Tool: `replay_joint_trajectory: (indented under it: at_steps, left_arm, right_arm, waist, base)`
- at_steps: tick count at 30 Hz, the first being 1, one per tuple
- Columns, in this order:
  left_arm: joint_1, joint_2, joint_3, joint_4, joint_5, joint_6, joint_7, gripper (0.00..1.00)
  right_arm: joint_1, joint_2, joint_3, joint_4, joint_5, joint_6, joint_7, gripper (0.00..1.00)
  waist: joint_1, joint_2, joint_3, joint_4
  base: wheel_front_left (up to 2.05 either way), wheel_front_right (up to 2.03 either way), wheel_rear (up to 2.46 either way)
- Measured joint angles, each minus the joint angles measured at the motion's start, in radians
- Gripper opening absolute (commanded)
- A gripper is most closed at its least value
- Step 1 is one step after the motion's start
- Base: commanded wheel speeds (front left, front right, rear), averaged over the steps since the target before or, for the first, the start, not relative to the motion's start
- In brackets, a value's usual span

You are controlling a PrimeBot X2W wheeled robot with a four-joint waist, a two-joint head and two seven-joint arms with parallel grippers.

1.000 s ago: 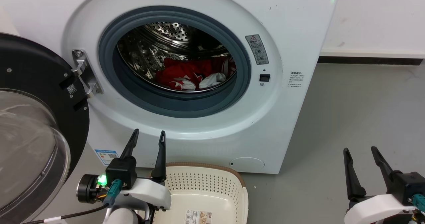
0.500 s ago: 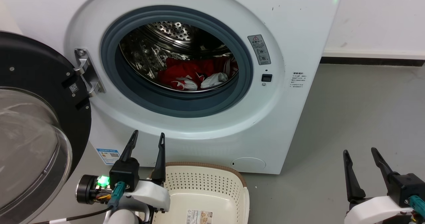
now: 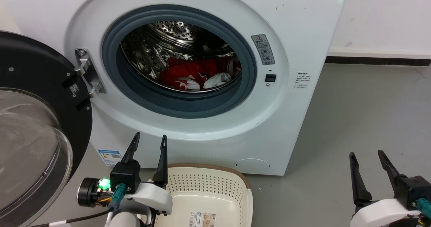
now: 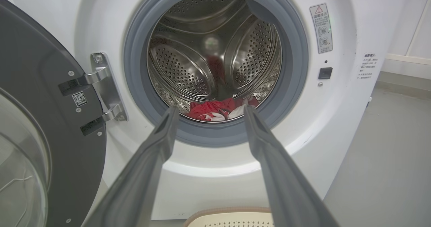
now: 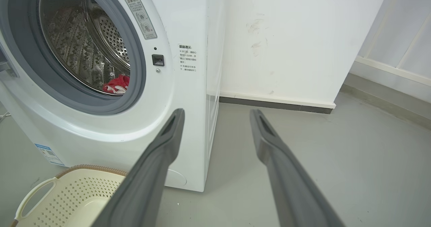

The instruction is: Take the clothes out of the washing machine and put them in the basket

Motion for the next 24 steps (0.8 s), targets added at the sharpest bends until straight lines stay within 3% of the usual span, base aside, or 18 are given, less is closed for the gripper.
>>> replay_joint_trajectory:
  at_steps: [11, 24]
  left_arm:
    - [-0.055, -0.010, -0.002, 0.037, -0.014, -0.002, 0.000, 1.00]
    - [-0.284, -0.024, 0.023, 0.116, -0.056, 0.000, 0.000, 1.00]
  right_arm:
    - [-0.001, 0.000, 0.002, -0.037, 0.000, 0.000, 0.011, 1.00]
    - [-0.121, 0.000, 0.037, -0.151, -0.026, 0.000, 0.040, 1.00]
  waist:
    - [0.0000, 0.0000, 0.038, 0.008]
    - [0.0001, 0.0000, 0.247, 0.002]
  base:
    - [0.00, 0.00, 0.00]
    - [0.00, 0.00, 0.00]
